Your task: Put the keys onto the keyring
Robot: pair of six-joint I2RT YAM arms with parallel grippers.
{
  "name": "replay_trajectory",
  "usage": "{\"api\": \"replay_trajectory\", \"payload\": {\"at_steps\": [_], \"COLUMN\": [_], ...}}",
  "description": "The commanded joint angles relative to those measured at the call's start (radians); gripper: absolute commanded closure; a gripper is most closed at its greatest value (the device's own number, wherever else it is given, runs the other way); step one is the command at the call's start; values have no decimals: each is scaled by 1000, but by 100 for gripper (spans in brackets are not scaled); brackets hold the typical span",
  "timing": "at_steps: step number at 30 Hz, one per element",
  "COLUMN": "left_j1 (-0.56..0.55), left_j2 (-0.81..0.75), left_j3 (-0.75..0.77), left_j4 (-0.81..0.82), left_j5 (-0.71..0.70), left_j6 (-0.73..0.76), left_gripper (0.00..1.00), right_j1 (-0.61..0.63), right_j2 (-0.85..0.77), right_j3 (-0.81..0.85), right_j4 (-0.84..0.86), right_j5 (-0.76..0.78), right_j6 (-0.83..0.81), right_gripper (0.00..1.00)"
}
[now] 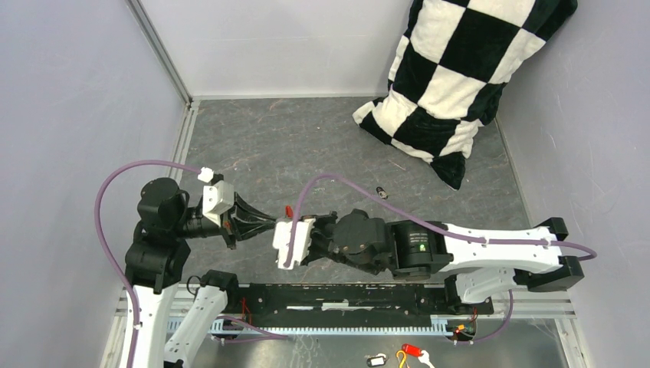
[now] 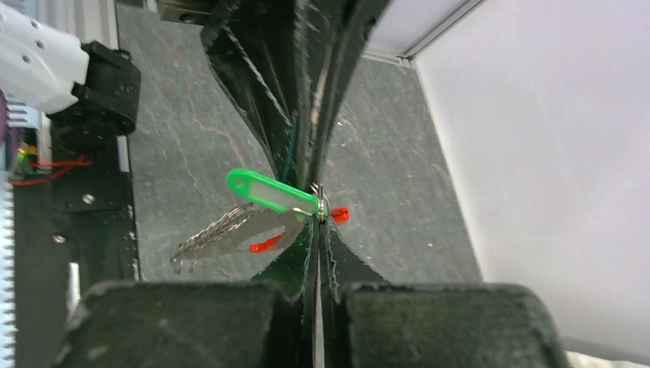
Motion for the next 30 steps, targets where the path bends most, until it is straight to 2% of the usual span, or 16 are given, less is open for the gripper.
{"api": "replay_trajectory", "payload": {"at_steps": [1,5,16,21,23,25,27,30], "left_j1": [-2,-1,-1,-1,-1,-1,-1,-1], "left_j2": [-22,-16,-22,-19,-24,-33,-36,-25], "left_j3": [6,10,23,1,-23,-54,-75,-69], "left_j4": [27,24,23,26,26,24,21,17], "left_j5": [56,65,78,69,49,24,-8,-31], "left_j6": [50,60,86,57,31,19,11,-4], "left_gripper": [98,98,98,97,86,79,65,52], "right_j1": [-69,-104,-205,-211,-213,-214,-217,-215], "right_j2": [-130,-185,-254,-239,-234,-227,-213,-199], "right_j3": [-132,-227,-360,-347,-334,-319,-297,-270], "right_j4": [144,217,335,340,332,325,309,291], "right_j5": [-65,-149,-324,-354,-359,-366,-372,-375], "right_j6": [156,235,384,388,383,377,370,362], "right_gripper": [100,100,100,100,100,100,100,100]}}
